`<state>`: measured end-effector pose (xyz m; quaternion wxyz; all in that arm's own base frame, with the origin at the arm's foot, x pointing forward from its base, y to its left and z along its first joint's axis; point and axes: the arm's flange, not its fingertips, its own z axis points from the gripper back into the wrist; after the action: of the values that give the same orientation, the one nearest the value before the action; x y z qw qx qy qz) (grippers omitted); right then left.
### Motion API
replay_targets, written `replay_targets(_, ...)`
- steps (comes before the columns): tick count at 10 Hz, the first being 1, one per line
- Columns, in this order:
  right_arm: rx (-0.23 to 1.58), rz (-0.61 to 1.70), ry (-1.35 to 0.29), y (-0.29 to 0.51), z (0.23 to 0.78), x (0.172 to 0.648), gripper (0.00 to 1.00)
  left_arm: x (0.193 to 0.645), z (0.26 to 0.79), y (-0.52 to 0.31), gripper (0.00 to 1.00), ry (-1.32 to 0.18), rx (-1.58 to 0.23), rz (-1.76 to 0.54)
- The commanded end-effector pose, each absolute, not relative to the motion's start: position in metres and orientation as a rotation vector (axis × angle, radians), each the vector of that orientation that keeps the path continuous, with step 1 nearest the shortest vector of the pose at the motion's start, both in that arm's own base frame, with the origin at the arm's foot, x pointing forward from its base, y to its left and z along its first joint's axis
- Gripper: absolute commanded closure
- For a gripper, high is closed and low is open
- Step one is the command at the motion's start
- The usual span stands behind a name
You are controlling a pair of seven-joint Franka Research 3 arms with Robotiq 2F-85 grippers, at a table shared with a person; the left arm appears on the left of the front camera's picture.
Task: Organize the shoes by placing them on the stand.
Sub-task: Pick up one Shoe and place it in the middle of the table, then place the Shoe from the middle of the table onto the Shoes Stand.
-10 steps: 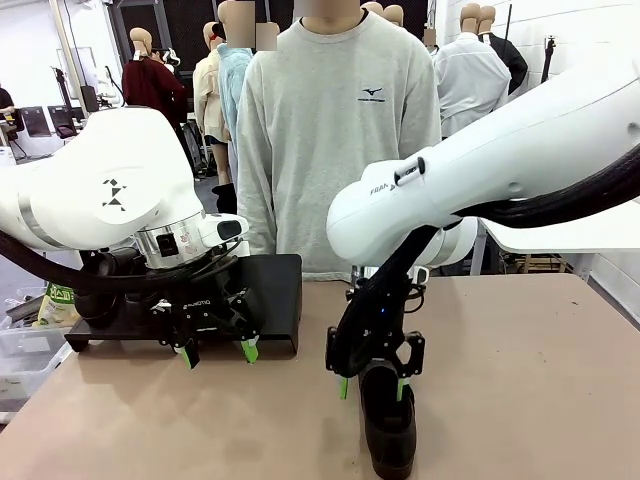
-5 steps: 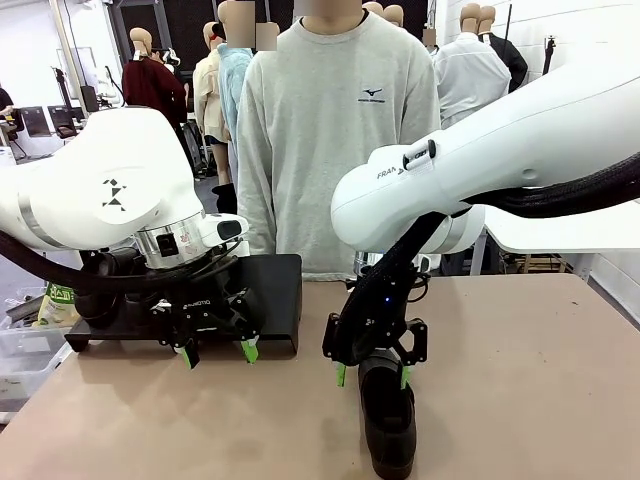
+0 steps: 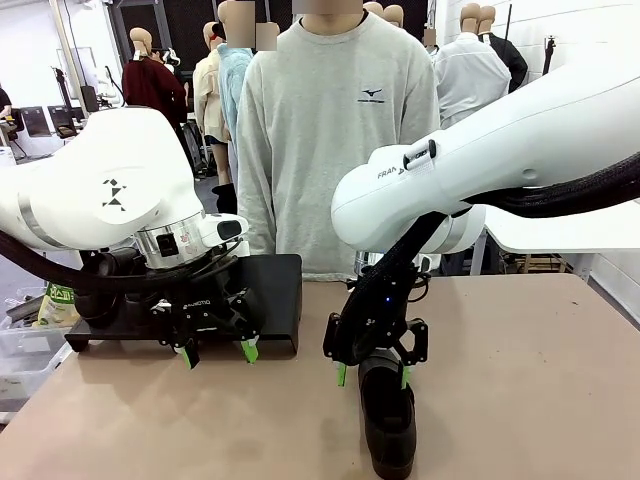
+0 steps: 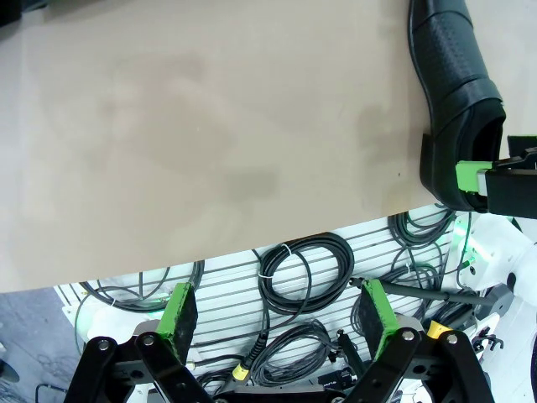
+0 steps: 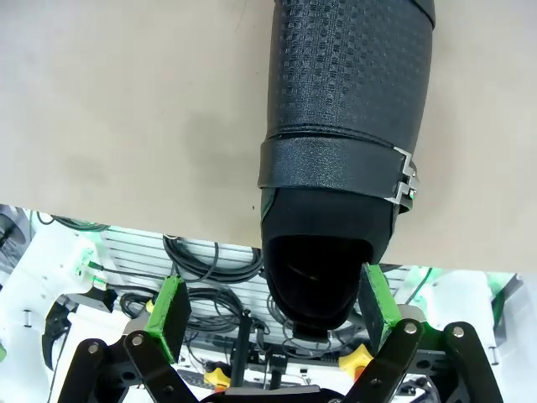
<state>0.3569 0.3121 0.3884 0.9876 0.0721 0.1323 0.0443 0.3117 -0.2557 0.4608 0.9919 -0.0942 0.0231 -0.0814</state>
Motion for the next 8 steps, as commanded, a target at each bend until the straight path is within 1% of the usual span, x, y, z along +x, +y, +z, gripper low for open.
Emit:
replay_targets(1, 0.133, 0.079, 0.264, 0.3118, 0.3884, 0.3565, 0.00, 0.3105, 0.4609, -0.2541, 0.00, 0.057, -0.203, -0.165)
replay_targets(8, 0.133, 0.079, 0.264, 0.3118, 0.3884, 0.3565, 0.00, 0.3105, 0.4609, -0.2541, 0.00, 0.057, -0.203, -0.165)
